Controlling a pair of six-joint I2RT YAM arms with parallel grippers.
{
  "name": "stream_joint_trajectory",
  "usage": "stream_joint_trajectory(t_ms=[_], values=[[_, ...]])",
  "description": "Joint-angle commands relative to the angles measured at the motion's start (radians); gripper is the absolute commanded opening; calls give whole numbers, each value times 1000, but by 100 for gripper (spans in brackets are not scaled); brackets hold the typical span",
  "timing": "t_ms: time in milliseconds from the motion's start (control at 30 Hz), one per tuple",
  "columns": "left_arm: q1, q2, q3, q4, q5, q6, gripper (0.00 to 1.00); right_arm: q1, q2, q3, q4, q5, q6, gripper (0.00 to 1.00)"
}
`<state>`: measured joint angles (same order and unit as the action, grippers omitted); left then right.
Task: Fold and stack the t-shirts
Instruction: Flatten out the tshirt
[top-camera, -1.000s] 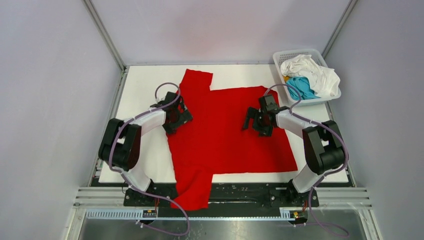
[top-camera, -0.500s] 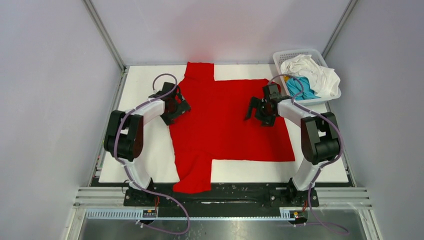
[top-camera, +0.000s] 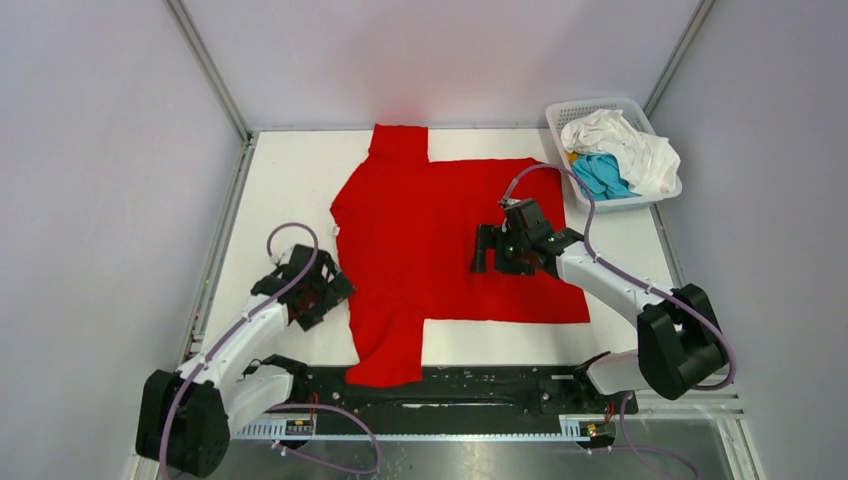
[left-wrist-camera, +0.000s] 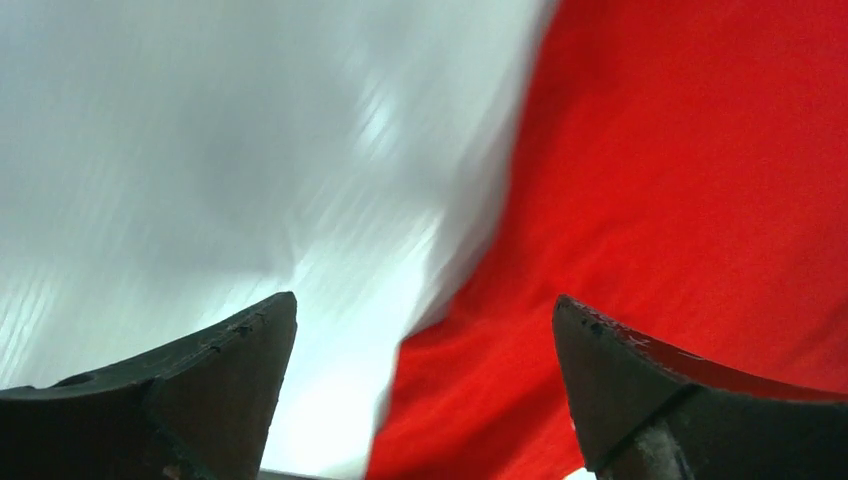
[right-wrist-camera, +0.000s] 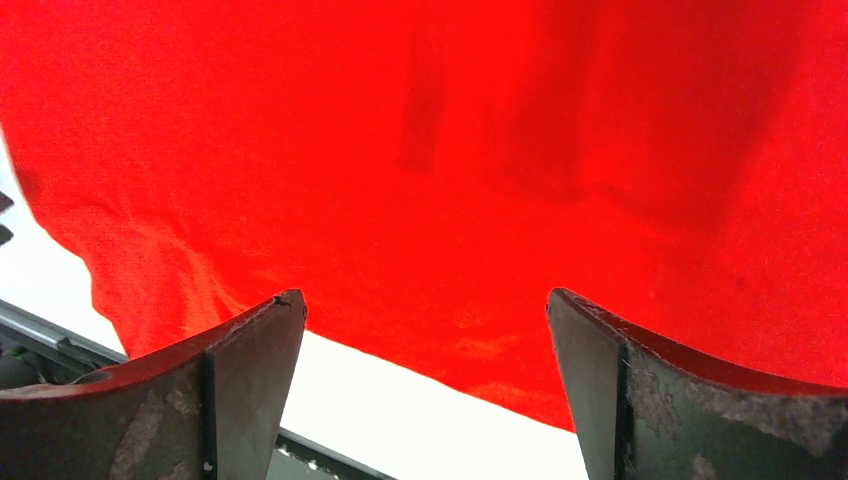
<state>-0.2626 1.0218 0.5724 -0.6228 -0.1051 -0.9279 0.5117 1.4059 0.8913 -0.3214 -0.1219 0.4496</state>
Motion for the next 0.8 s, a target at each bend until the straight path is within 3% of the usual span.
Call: stream_joint_trajectory(t_ms=[0,133,267,333,400,467,533,567,767], values=[[-49,-100,-119,-1,-14,-95,96,-2,-59,-72,6,17,39,99],[-50,-67,-133,116,-32,-72,88,-2,-69,-94,1,9,37,100],[-48,44,-33,170,-107,-11,85,-2,-92,-114,-9,22,27,99],[-29,119,5,195,-112,9,77,-4,-106,-126,-12,38,18,99],[-21,212,32,219,-88,13,60,-2,-119,-132,-24,62,9,100],[-21,277,59,216,-57,18,34,-3,-130,-135,-39,78,2,99],[-31,305,74,205,-40,21,16,-3,-137,-136,-51,90,-3,99],[-36,306,76,201,-36,22,2,-3,-141,-139,-54,96,-6,99],[-108,239,126,120,-57,8,0,-2,-132,-140,-71,116,-17,100]])
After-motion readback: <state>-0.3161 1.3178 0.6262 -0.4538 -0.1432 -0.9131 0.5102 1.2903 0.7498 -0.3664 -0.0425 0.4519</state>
